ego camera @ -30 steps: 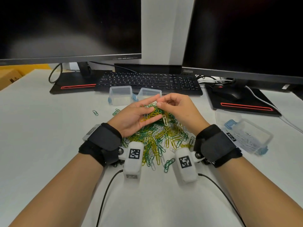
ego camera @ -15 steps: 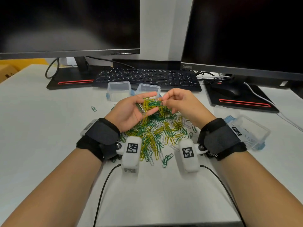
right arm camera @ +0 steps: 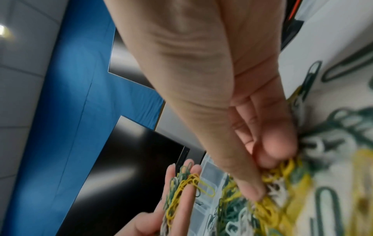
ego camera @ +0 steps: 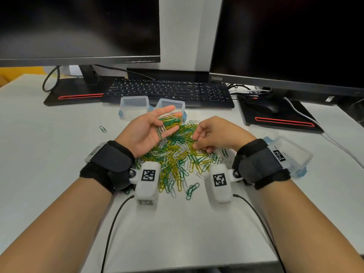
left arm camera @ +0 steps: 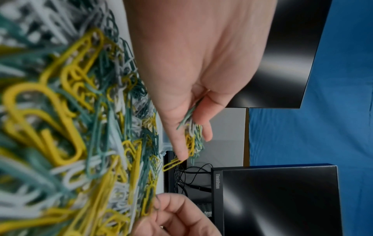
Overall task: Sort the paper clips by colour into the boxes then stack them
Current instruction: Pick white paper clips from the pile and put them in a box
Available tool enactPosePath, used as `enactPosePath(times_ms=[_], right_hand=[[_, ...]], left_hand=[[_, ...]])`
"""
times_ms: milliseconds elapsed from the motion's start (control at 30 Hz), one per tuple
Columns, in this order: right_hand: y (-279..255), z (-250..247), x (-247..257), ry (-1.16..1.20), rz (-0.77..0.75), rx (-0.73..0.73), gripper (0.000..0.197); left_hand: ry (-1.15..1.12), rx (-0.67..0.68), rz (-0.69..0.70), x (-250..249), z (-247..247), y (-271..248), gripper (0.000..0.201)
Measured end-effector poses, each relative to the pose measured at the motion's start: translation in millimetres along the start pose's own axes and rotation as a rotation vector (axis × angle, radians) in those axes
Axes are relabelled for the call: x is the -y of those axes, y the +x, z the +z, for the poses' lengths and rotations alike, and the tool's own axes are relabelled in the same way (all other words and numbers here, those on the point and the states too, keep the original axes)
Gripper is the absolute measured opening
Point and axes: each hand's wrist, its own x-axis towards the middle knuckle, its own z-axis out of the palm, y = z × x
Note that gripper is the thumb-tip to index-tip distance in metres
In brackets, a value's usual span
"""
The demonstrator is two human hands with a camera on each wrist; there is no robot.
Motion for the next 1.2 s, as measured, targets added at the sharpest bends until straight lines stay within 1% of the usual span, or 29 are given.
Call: enactPosePath(times_ms=[33,100,167,233,300,367,400,433,467,533,600,633,733,800,867,967,1133,1200], right_hand=[[-0.1,-0.6,0.0,-0.009,-0.01,-0.005,0.018],[-1.1,-4.2,-1.4,0.01,-0.013,-0.017,0.02],[-0.5,-10.0,-5.5,0.128,-0.025,-0.041,0.024],[0.2,-14.5,-6.5,0.339,-0.064,-0.072,0.021],[1.7,-13.0,-3.1,0.623,-0.076,-0.075,0.015],[3.5,-5.5,4.9,0.928,-0.034,-0.035,0.016],[4.2,-0.6,9.4,1.019,-0.015,-0.001,0.015],[4.1,4.1,13.7,1.042,-0.008,0.043,0.013],[3.7,8.8,17.0,1.004,-0.018,0.084,0.01],[2.8,18.3,21.0,0.828,-0.072,0.127,0.005],[2.2,26.3,22.0,0.612,-0.105,0.087,0.002],[2.5,28.8,21.6,0.545,-0.11,0.055,0.002],[3.3,29.1,19.4,0.522,-0.087,0.015,0.004],[1.9,26.9,17.7,0.427,-0.084,-0.009,0.006],[1.4,26.2,15.8,0.289,-0.127,-0.017,0.013],[2.5,30.2,15.3,0.14,-0.202,0.034,0.02],[5.9,32.6,13.1,0.035,-0.237,0.008,0.012],[4.7,29.1,12.5,0.102,-0.216,0.01,0.01]], left_hand=[[-0.002,0.005,-0.004,0.1,0.1,0.0,0.048],[0.006,0.014,-0.009,0.2,0.6,-0.4,0.045],[0.01,0.021,-0.013,-0.2,0.7,-1.3,0.046],[0.01,0.035,-0.018,-0.8,0.8,-1.8,0.047],[0.04,0.048,-0.012,-1.0,1.2,-1.4,0.048],[0.072,0.049,0.004,-0.2,2.0,-0.6,0.049],[0.08,0.046,0.012,0.5,3.0,-0.3,0.049],[0.085,0.042,0.02,1.4,4.0,-0.1,0.048],[0.087,0.039,0.028,2.3,5.3,-0.2,0.048],[0.071,0.048,0.046,3.4,7.7,-0.4,0.047],[0.034,0.066,0.069,3.6,10.1,-1.2,0.047],[0.024,0.07,0.083,3.2,10.6,-1.4,0.048],[0.044,0.063,0.118,0.9,9.6,-2.4,0.048],[0.085,0.048,0.132,-0.2,7.4,-2.4,0.045],[0.139,0.03,0.161,-0.6,5.4,-2.5,0.042],[0.148,0.018,0.206,-1.5,3.7,-2.9,0.039],[0.065,0.033,0.203,-2.6,5.1,-3.5,0.035],[0.045,-0.013,0.184,-3.2,5.5,-3.4,0.033]])
